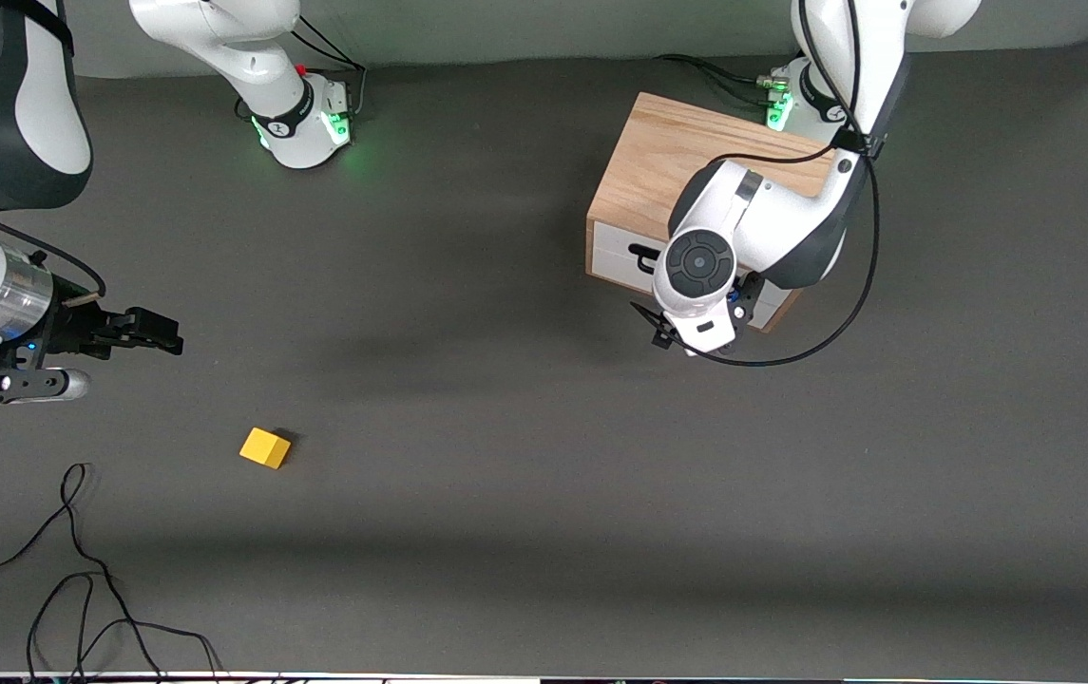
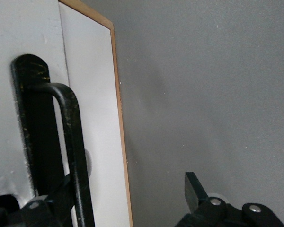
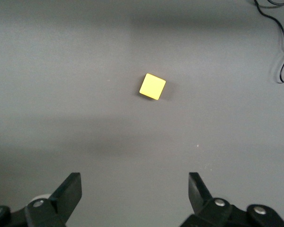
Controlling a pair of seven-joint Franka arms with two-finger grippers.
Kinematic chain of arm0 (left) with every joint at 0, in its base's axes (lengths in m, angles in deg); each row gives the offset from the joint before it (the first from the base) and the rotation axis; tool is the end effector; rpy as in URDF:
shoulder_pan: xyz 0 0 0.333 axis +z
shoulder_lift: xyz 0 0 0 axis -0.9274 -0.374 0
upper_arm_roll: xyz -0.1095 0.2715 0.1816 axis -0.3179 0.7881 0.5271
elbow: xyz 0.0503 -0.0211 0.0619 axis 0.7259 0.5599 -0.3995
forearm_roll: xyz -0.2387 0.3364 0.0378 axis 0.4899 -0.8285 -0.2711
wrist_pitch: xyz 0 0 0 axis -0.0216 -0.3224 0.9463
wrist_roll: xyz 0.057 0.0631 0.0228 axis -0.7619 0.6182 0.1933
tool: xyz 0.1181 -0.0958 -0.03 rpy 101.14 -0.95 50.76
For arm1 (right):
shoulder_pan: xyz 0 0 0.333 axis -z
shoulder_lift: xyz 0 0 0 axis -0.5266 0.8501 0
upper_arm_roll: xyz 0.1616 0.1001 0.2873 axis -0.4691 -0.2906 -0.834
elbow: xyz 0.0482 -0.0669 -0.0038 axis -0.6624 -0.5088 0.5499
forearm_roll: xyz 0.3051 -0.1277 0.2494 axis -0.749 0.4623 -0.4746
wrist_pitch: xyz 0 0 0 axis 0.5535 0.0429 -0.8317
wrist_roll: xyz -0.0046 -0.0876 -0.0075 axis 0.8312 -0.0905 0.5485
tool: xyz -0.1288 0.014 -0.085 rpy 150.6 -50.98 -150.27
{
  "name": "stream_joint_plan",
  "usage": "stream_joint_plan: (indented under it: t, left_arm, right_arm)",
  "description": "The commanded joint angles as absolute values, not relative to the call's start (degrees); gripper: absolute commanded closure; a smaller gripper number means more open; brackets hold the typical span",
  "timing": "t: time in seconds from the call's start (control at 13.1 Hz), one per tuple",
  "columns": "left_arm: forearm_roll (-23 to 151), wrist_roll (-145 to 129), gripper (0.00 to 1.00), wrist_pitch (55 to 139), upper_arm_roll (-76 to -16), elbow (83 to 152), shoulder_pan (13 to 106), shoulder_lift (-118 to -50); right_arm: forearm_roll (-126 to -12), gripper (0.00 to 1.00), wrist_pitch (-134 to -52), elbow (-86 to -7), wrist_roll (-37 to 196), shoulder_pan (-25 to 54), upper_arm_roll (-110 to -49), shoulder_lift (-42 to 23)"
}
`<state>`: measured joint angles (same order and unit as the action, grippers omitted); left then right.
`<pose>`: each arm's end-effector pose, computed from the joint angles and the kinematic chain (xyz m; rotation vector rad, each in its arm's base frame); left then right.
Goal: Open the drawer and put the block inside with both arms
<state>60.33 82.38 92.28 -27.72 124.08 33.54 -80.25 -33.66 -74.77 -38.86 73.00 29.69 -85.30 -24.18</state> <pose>0.5062 -0.3563 0.2622 -2.4536 -1.5716 0.2717 0.6299 0.0275 0.5080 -3.1173 -0.0209 0.0893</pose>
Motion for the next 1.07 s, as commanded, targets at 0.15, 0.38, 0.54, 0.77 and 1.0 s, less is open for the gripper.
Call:
stream_joint_plan:
  t: [0.15,0.38,0.54,0.77,1.0]
  left_arm:
    - [60.0,82.6,0.00,93.1,-27.2,118.8,33.2,-83.5]
    - [59.4,82.6,0.00,93.2,-27.2,114.3,33.3,-86.5]
    - [58.7,82.5,0.00,93.2,-27.0,110.6,33.4,-88.8]
    - [58.7,82.3,0.00,93.2,-26.8,105.0,34.0,-91.5]
    - [58.9,82.3,0.00,93.3,-26.8,100.4,34.4,-94.3]
  right_arm:
    - [-34.6,0.00,-76.2,-39.8,73.8,29.1,-84.8,-24.7]
    - [-34.6,0.00,-76.4,-40.0,74.3,29.6,-84.8,-24.4]
    - [-34.6,0.00,-77.2,-40.1,74.3,29.7,-84.8,-24.3]
    - [-34.6,0.00,-79.1,-41.5,74.4,29.6,-84.6,-24.3]
    - [-34.6,0.00,-79.4,-41.8,74.4,29.6,-84.6,-24.3]
